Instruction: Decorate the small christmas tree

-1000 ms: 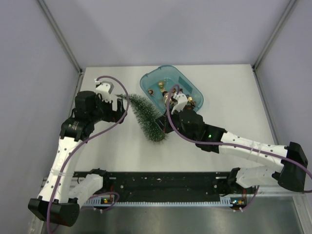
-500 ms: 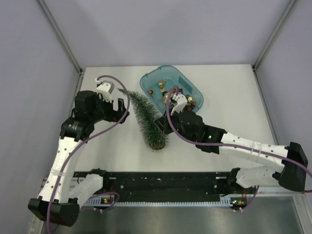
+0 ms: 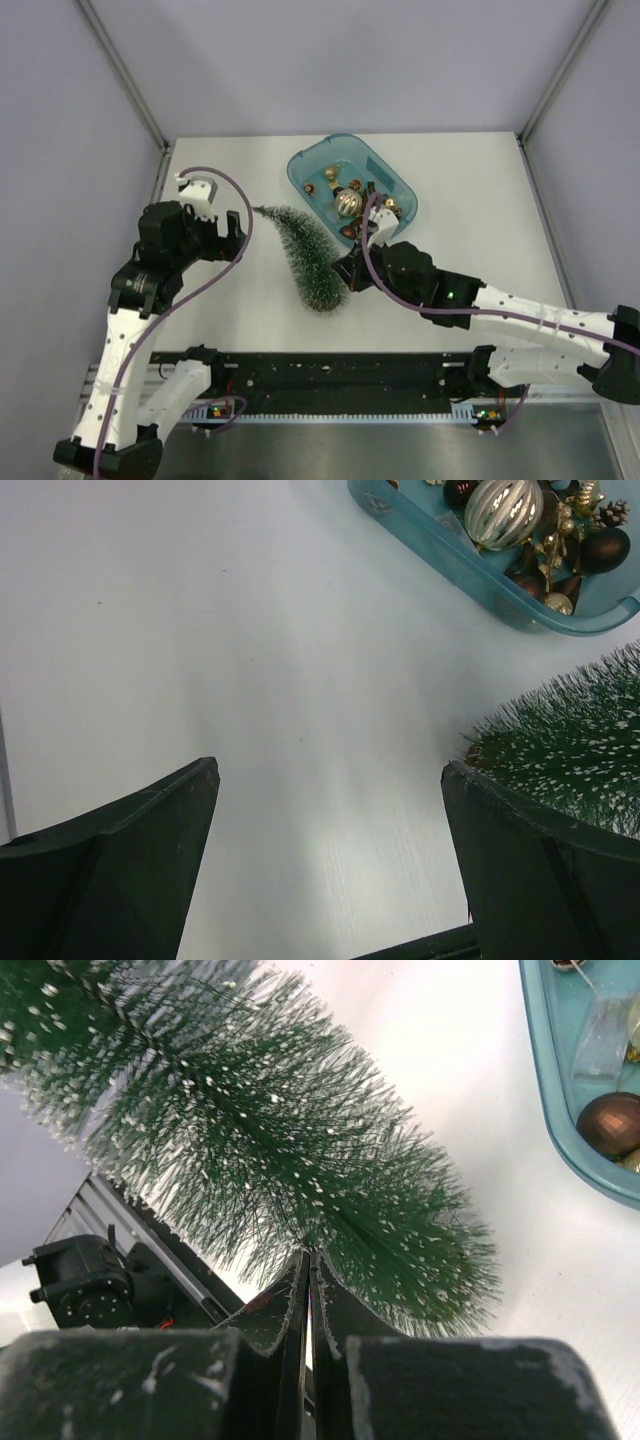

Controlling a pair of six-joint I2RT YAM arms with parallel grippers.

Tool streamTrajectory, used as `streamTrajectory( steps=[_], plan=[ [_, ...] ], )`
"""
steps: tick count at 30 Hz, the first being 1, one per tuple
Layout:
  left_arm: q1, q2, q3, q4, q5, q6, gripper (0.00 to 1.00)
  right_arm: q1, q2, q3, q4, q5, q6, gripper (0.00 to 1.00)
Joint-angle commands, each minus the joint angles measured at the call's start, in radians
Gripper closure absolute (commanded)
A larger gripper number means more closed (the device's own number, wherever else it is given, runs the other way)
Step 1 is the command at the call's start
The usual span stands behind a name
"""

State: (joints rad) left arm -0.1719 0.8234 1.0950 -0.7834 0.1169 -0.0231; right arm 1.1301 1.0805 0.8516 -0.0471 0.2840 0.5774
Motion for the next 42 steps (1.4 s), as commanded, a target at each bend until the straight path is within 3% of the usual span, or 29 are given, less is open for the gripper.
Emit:
streamTrajectory(
  steps=[1, 4, 10, 12, 26, 30, 38, 42],
  plan=[
    [0.003, -0.017, 0.000, 0.010, -0.088, 0.002, 0.01, 0.013, -0.033, -0.016, 0.001, 0.007, 0.024, 1.00],
    [0.003, 0.019, -0.007, 0.016, -0.106, -0.032, 0.01, 0.013, -0.033, -0.008, -0.007, 0.001, 0.016, 0.93],
    [0.003, 0.080, -0.043, 0.059, -0.099, -0.041, 0.01, 0.014, -0.048, 0.003, -0.030, 0.000, -0.001, 0.50],
    [0.003, 0.098, -0.041, 0.068, -0.102, -0.038, 0.01, 0.013, -0.059, 0.009, -0.039, 0.004, -0.004, 0.42],
    [0.020, 0.053, -0.031, 0.070, -0.188, -0.097, 0.01, 0.011, -0.139, 0.205, -0.157, 0.173, -0.174, 0.34],
    [0.032, 0.030, 0.028, 0.042, -0.175, -0.097, 0.01, -0.054, -0.090, 0.303, -0.200, 0.195, -0.197, 0.34],
    [0.048, 0.005, 0.161, 0.016, -0.262, -0.055, 0.01, -0.433, 0.195, 0.523, -0.238, 0.006, -0.160, 0.34],
    [0.101, 0.025, 0.184, 0.053, -0.345, -0.121, 0.01, -0.493, 0.453, 0.656, -0.228, 0.021, -0.206, 0.34]
  ],
)
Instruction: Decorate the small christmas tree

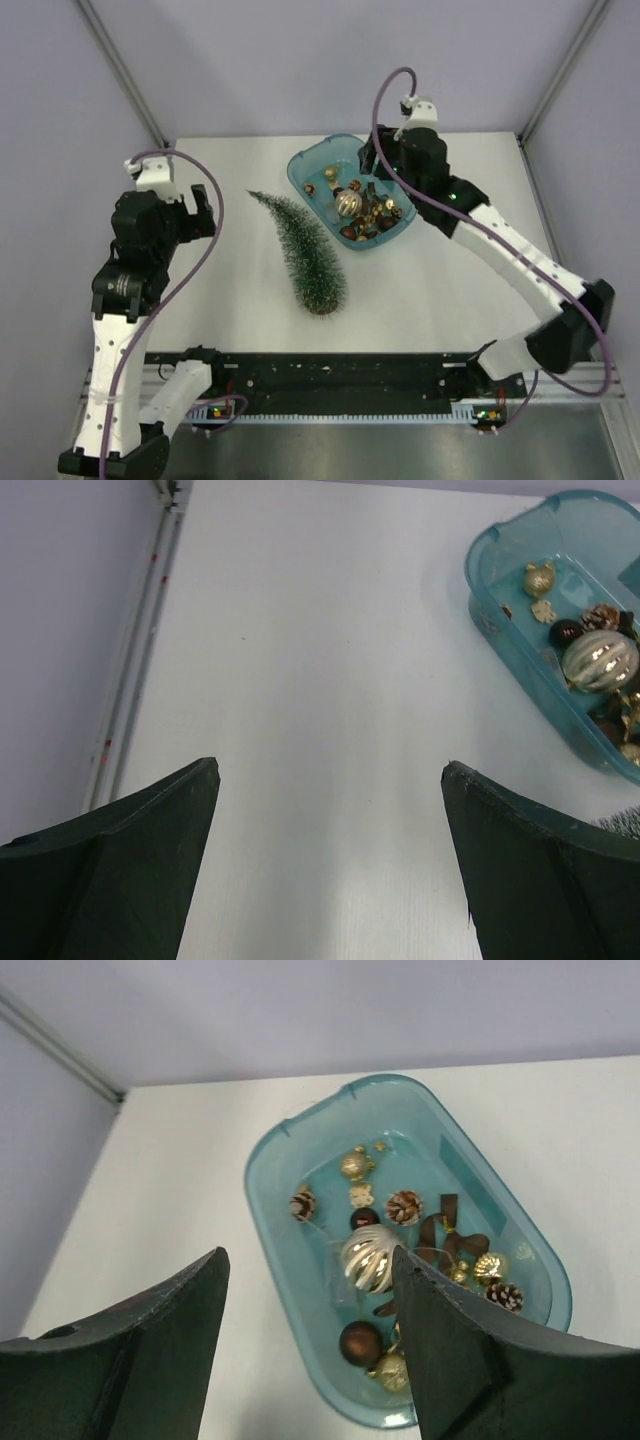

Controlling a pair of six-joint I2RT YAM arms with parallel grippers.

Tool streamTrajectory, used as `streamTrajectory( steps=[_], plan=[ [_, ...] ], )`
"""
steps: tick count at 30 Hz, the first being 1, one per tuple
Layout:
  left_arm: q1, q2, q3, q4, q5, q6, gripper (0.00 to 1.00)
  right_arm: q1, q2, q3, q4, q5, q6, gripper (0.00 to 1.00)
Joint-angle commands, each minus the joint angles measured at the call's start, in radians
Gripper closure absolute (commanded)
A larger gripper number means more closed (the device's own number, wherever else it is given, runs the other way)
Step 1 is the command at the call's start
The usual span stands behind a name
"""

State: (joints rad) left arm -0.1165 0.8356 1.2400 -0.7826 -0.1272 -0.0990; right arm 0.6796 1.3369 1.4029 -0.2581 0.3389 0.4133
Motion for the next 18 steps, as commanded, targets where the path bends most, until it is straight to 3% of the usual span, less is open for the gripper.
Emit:
streamTrajectory(
  steps=[1, 4, 7, 9, 18],
  plan=[
    [0.064, 0.028, 0.042, 0.063, -0.118, -0.057, 0.01, -0.052, 0.252, 0.132, -0.007, -0.035, -0.053, 0.34],
    [0.142, 0.095, 0.056, 0.075, -0.121, -0.076, 0.02, -0.089, 0.419, 0.230, 0.019, -0.063, -0.061, 0.34],
    [0.193, 0.173, 0.059, 0.075, 0.012, -0.048, 0.03, -0.136, 0.577, 0.333, 0.052, -0.159, -0.035, 0.34],
    [0.193, 0.223, 0.047, 0.071, 0.090, 0.002, 0.06, -0.166, 0.665, 0.393, 0.083, -0.222, -0.010, 0.34],
    [0.195, 0.252, -0.086, 0.098, 0.155, 0.074, 0.07, -0.210, 1.011, 0.683, 0.126, -0.403, -0.030, 0.42]
  ],
)
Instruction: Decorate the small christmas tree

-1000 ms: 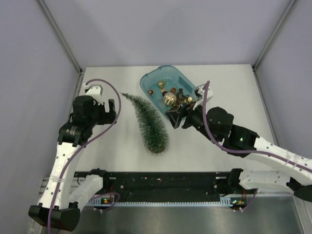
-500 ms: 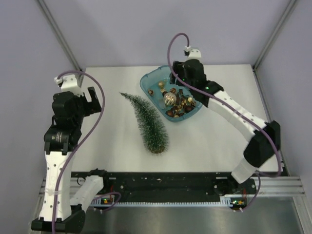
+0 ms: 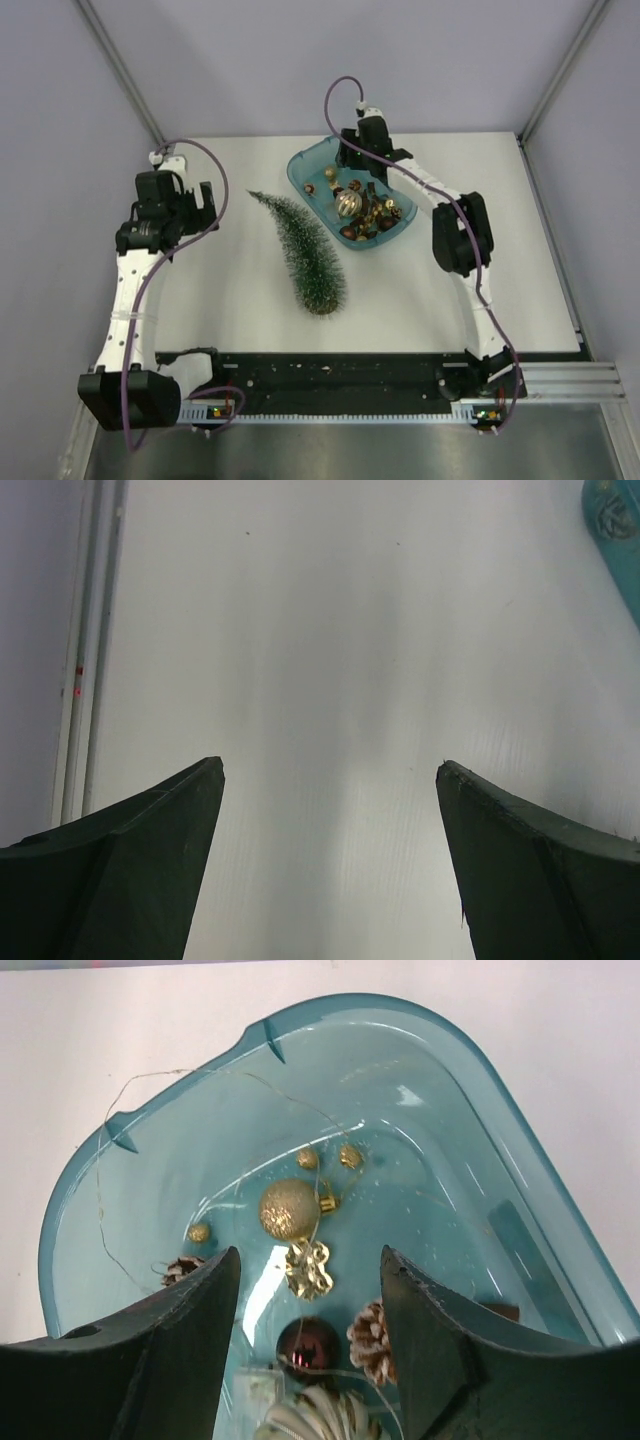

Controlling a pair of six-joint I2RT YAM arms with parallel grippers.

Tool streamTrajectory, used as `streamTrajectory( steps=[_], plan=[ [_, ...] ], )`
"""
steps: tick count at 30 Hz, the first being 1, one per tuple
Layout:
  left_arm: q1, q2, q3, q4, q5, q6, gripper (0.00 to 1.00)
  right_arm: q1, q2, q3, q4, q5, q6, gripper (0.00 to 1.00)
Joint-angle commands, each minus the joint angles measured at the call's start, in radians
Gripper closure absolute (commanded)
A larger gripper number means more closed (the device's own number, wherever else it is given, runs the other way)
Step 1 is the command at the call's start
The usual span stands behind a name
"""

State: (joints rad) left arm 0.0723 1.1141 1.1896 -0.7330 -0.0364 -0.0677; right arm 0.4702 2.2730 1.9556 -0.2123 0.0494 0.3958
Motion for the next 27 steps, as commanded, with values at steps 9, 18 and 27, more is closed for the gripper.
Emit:
streamTrajectory(
  steps=[9, 18, 27],
  plan=[
    [0.006, -0.025, -0.093, 0.012, 0.056, 0.094, 0.09, -0.004, 0.223, 0.295, 0.094, -0.174, 0.015, 0.52],
    [0.006, -0.037, -0.068, -0.023, 0.076, 0.098, 0.10, -0.004, 0.169, 0.229, 0.108, -0.177, 0.035, 0.94],
    [0.006, -0.097, -0.102, -0.005, 0.090, 0.100, 0.11, -0.004, -0.061, -0.015, 0.162, -0.051, -0.015, 0.32]
  ],
)
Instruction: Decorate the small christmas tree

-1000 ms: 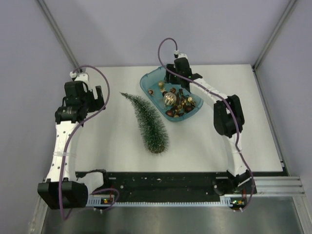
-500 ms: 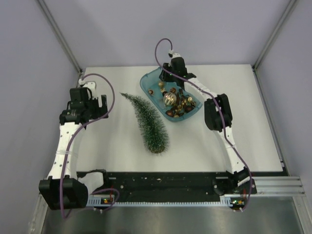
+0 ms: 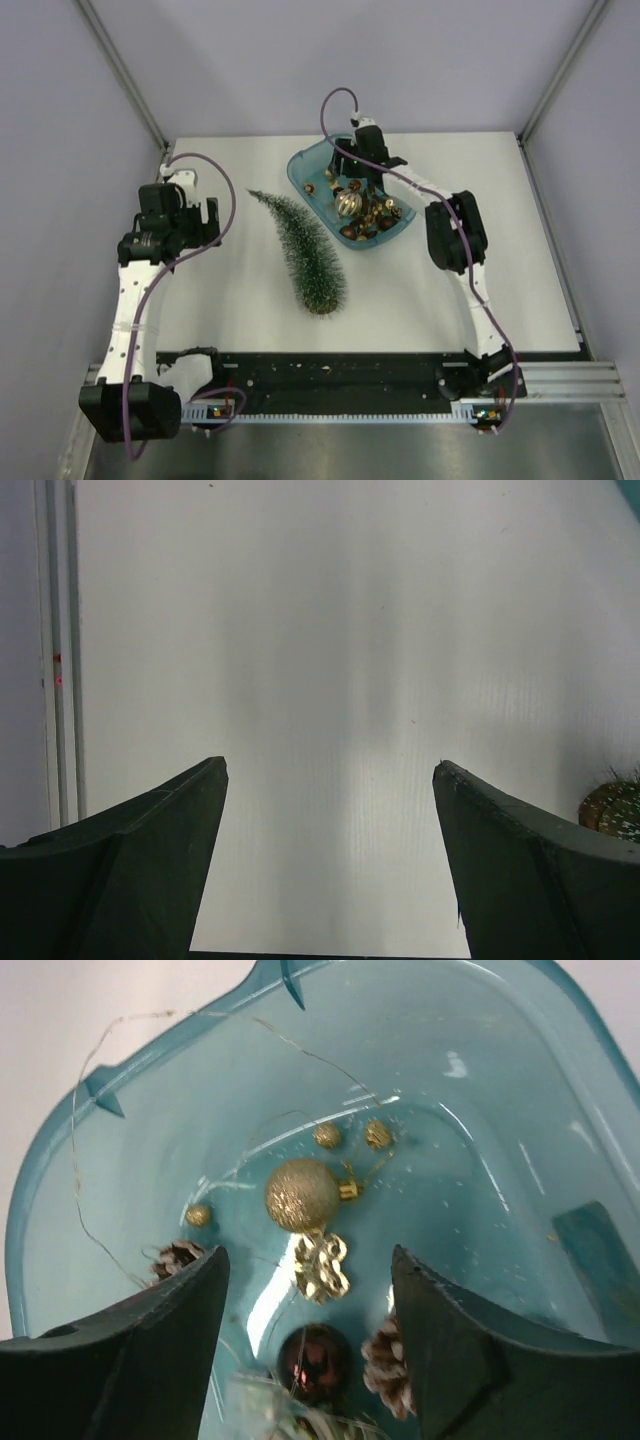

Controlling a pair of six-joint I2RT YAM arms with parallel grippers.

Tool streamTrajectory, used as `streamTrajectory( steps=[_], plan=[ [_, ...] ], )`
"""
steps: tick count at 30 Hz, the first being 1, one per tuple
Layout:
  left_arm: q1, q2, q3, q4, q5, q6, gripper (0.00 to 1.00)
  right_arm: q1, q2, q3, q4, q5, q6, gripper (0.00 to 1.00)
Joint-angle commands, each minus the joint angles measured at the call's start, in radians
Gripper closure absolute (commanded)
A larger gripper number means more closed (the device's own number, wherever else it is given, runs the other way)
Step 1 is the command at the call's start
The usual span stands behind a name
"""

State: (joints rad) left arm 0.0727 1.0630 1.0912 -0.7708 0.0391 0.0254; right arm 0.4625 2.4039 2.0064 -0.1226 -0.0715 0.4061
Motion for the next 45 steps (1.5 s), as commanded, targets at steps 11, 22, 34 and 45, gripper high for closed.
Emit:
streamTrajectory(
  steps=[11, 22, 34, 45],
  plan=[
    [0.006, -0.072, -0.019, 0.038, -0.004, 0.013, 0.10, 0.004, -0.486, -0.397, 0.195, 0.231, 0.048, 0.23],
    [0.006, -0.083, -0.019, 0.045, -0.010, 0.011, 0.10, 0.004, -0.577, -0.601, 0.228, 0.032, 0.319, 0.25],
    [0.004, -0.090, -0.016, 0.045, -0.004, 0.015, 0.10, -0.012, -0.372, -0.451, 0.258, -0.025, 0.549, 0.28],
    [0.006, -0.106, -0.016, 0.051, -0.018, 0.027, 0.10, -0.025, -0.244, -0.328, 0.241, -0.001, 0.635, 0.37]
  ],
)
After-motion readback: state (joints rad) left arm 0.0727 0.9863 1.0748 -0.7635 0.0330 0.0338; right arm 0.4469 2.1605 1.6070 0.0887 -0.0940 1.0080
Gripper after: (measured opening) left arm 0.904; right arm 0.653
